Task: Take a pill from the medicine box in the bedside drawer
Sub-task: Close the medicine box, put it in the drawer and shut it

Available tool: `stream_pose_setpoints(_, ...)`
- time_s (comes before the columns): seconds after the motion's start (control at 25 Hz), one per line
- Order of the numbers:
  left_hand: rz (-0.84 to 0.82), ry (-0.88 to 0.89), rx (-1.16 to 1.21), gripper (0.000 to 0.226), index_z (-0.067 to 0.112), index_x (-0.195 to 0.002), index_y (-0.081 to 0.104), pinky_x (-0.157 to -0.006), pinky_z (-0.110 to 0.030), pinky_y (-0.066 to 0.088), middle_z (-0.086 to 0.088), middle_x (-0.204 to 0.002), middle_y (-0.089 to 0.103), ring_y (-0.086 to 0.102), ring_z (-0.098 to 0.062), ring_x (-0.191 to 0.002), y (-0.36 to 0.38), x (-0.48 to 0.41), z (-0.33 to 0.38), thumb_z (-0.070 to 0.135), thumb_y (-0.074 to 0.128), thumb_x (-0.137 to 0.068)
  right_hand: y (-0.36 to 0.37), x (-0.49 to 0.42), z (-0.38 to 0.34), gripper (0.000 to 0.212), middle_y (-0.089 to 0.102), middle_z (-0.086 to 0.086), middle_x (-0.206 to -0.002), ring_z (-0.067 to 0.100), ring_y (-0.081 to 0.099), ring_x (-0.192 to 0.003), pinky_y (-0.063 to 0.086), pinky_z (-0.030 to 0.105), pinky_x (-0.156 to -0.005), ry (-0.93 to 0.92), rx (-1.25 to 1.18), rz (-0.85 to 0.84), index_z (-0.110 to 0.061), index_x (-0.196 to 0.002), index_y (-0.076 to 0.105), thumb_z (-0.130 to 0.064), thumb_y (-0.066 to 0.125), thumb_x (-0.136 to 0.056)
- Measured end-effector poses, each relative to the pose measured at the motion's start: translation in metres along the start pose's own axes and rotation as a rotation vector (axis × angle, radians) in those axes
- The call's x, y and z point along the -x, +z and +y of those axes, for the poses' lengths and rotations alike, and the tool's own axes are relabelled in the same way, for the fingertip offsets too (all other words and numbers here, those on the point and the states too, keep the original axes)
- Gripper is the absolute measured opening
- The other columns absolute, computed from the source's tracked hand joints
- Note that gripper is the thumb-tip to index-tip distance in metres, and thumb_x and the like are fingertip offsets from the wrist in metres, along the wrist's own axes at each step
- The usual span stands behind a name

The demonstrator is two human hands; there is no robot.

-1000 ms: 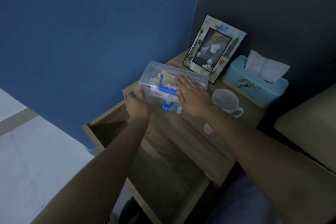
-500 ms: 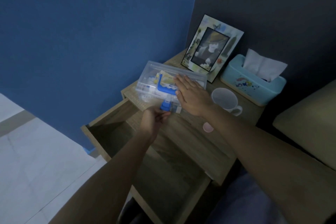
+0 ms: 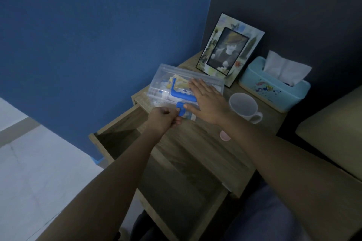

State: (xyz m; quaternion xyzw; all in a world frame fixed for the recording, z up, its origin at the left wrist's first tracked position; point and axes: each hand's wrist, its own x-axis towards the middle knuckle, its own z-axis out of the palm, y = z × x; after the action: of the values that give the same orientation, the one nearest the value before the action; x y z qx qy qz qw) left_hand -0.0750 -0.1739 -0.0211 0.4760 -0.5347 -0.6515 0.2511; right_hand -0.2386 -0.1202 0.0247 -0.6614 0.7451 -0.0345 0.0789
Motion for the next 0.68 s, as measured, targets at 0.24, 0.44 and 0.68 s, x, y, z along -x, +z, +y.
stream_pose_setpoints(0.24, 0.062, 0.29, -0.568, 0.029, 0.01, -0.074, 0.066, -0.069, -0.035, 0.054, -0.011, -0.072, 0.069, 0.066, -0.021, -0.068, -0.003, -0.005, -0.01, 0.033, 0.057, -0.09, 0.002, -0.002, -0.001, 0.078, 0.003, 0.002, -0.161, 0.016, 0.002, -0.148, 0.006, 0.036, -0.119, 0.005, 0.038, 0.034, -0.015, -0.15, 0.007, -0.056, 0.039, -0.092)
stream_pose_setpoints(0.44, 0.159, 0.396, -0.748, 0.034, 0.01, -0.073, 0.063, -0.058, -0.026, 0.05, 0.0, -0.061, 0.059, 0.056, -0.012, -0.055, 0.001, -0.002, -0.016, 0.039, 0.054, -0.09, 0.005, -0.004, 0.0, 0.079, 0.006, 0.001, -0.161, 0.016, 0.003, -0.148, 0.007, 0.036, -0.119, 0.0, 0.034, 0.057, -0.015, -0.15, 0.009, -0.057, 0.04, -0.09)
stream_pose_setpoints(0.68, 0.601, 0.302, -0.474, 0.026, 0.004, -0.086, 0.063, -0.065, -0.032, 0.052, -0.009, -0.068, 0.064, 0.062, -0.024, -0.063, -0.037, 0.004, 0.018, 0.025, 0.047, -0.089, 0.001, -0.003, -0.002, 0.078, 0.004, 0.001, -0.161, 0.016, 0.002, -0.148, 0.005, 0.034, -0.119, 0.009, 0.032, 0.05, -0.015, -0.15, 0.009, -0.057, 0.04, -0.091)
